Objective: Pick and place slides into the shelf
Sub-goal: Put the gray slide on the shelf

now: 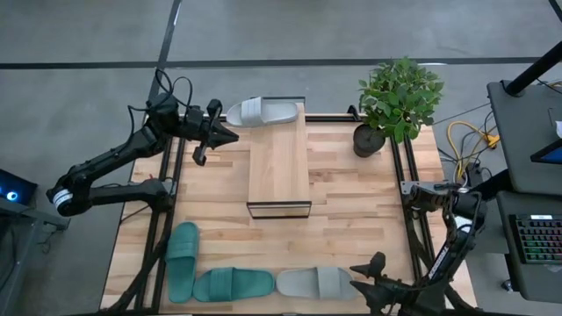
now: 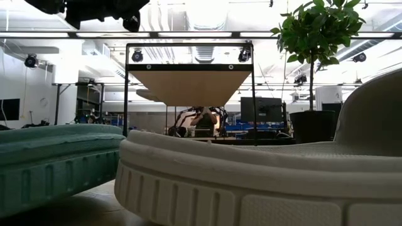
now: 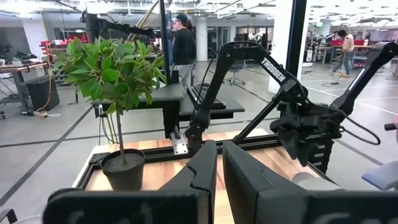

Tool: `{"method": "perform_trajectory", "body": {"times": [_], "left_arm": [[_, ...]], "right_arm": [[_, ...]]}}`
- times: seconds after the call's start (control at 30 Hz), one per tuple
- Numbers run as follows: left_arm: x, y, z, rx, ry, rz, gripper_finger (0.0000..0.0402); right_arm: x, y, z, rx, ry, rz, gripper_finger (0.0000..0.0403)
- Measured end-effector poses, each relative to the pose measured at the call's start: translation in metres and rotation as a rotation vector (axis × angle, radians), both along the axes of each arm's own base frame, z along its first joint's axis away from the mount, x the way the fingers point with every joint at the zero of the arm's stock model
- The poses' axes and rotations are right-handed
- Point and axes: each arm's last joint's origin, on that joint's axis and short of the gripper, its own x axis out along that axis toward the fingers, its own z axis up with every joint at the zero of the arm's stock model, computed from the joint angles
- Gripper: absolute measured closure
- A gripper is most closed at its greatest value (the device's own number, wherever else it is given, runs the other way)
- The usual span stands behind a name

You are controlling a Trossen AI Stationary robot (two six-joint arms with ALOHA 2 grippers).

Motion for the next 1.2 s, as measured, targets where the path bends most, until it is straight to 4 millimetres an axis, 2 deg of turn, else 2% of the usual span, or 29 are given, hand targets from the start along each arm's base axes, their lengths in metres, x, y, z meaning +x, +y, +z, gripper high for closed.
{"method": "perform_trajectory", "body": {"times": [0.23, 0.63, 1.0, 1.2], "left_arm": [[0.000, 0.000, 0.000, 0.000, 0.001, 0.000, 0.0388], [0.000, 0.001, 0.000, -0.003, 0.000, 0.017, 0.0388], [0.000, 0.001, -0.001, -0.006, 0.004, 0.016, 0.0388], [0.000, 0.001, -0.002, -0.011, 0.010, 0.016, 0.0388]], "right_arm": [[0.011, 0.000, -0.024, -0.065, 0.027, -0.028, 0.0172], [0.025, 0.005, -0.025, -0.005, 0.002, -0.023, 0.0172], [0.042, 0.005, -0.025, -0.052, 0.018, 0.030, 0.0173], [0.043, 0.003, -0.026, -0.107, 0.042, 0.063, 0.0196]]}}
